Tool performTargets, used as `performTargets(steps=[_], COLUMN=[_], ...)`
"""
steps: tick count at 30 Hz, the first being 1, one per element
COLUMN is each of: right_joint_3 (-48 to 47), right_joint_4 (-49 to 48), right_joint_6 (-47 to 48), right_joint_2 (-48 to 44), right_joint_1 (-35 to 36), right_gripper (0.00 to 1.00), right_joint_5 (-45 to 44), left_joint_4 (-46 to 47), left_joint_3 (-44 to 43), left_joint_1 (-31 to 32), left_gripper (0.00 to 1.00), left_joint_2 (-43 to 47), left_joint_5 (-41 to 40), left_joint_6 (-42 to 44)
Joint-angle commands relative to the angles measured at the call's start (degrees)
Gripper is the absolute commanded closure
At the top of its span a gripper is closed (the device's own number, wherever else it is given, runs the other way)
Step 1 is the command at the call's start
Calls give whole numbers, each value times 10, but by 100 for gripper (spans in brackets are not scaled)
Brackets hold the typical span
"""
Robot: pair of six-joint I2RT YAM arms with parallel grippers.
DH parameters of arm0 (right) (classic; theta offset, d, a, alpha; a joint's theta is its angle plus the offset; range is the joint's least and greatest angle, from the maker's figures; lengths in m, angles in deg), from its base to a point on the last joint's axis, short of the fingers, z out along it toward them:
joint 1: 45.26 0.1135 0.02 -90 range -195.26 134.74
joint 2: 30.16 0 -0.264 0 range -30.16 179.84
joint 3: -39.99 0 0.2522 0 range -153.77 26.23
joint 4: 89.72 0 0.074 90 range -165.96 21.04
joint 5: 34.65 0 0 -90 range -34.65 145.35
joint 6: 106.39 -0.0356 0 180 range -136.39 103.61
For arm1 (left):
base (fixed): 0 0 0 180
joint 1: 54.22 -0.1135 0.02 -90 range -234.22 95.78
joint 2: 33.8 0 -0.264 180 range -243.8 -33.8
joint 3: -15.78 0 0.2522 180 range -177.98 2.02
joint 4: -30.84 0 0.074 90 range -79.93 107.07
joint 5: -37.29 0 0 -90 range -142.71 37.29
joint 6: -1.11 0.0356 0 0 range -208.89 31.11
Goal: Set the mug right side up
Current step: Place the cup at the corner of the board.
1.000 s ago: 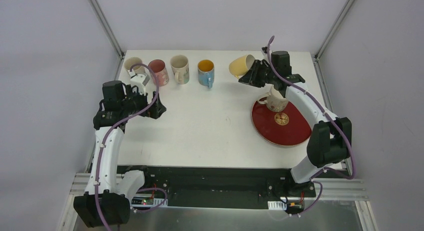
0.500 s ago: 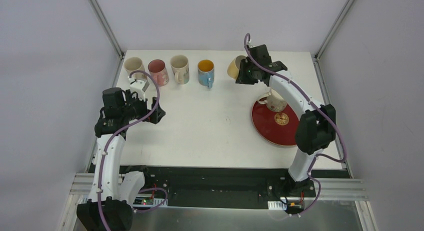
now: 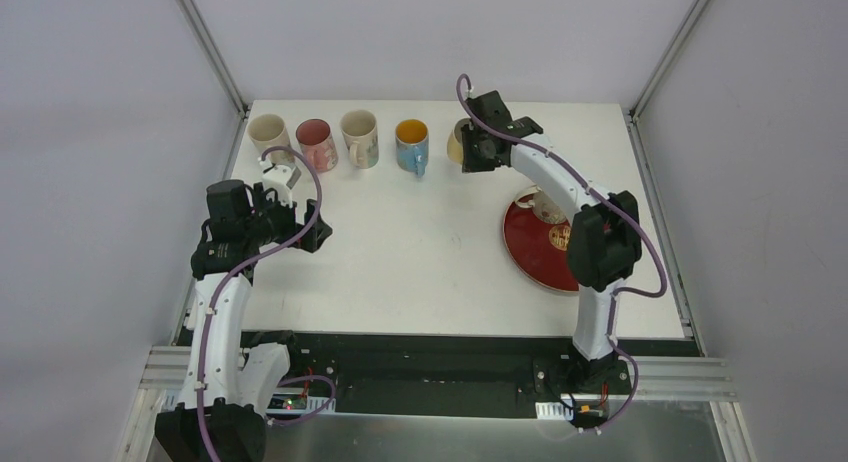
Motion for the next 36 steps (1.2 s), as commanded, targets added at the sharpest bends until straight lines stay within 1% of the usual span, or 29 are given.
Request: performTargets(steps=[1, 22, 26, 36], right_joint_3=[-63, -147, -163, -180], right_joint_4=[-12, 12, 16, 18], right_joint_6=[12, 20, 36, 40], right_joint_2=[13, 118, 133, 156], right_joint_1=[4, 4, 4, 4], right_gripper=[100, 100, 100, 100], right_joint_5=[-20, -32, -36, -41], left_joint_4=[18, 20, 20, 20], left_joint_3=[6, 12, 13, 13], left_joint_1=[-9, -14, -16, -18], left_gripper=[0, 0, 0, 0], left_joint_2=[12, 5, 4, 1], left_joint_5=[26, 43, 49, 55], left_joint_6=[15, 16, 16, 14])
